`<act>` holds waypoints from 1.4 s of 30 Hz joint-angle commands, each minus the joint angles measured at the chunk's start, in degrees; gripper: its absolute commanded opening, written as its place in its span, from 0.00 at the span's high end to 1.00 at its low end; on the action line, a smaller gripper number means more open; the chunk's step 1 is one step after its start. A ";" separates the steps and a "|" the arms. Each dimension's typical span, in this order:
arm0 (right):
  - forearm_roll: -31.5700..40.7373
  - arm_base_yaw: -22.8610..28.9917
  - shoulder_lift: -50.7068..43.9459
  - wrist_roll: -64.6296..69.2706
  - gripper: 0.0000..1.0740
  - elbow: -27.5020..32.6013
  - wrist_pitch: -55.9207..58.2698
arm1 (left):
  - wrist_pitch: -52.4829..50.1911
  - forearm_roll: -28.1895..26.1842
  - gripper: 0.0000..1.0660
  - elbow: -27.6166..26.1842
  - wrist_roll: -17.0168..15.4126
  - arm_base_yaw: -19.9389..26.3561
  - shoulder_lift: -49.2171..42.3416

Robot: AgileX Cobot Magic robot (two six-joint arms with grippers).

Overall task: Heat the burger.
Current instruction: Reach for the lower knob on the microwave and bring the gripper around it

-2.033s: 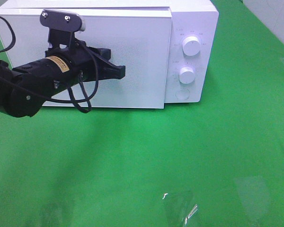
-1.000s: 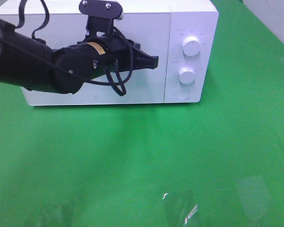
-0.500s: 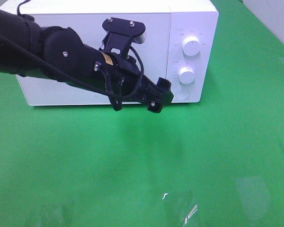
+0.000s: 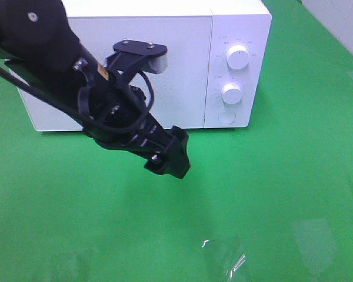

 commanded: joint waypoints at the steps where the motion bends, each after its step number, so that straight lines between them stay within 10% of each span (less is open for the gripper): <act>1: 0.11 -0.29 -1.55 0.74 0.30 0.06 -0.40 | 4.64 0.17 0.06 -0.34 -1.78 2.92 -2.23; 20: 0.11 -0.29 -1.55 0.74 0.30 0.06 -0.40 | 30.02 6.30 0.06 -0.34 -1.83 36.73 -16.21; 31: 0.11 -0.29 -1.55 0.74 0.30 0.06 -0.40 | 30.48 9.45 0.06 1.15 -2.75 37.18 -27.33; 42: 0.11 -0.29 -1.55 0.74 0.30 0.06 -0.40 | 26.24 13.01 0.06 20.45 -4.87 37.18 -46.93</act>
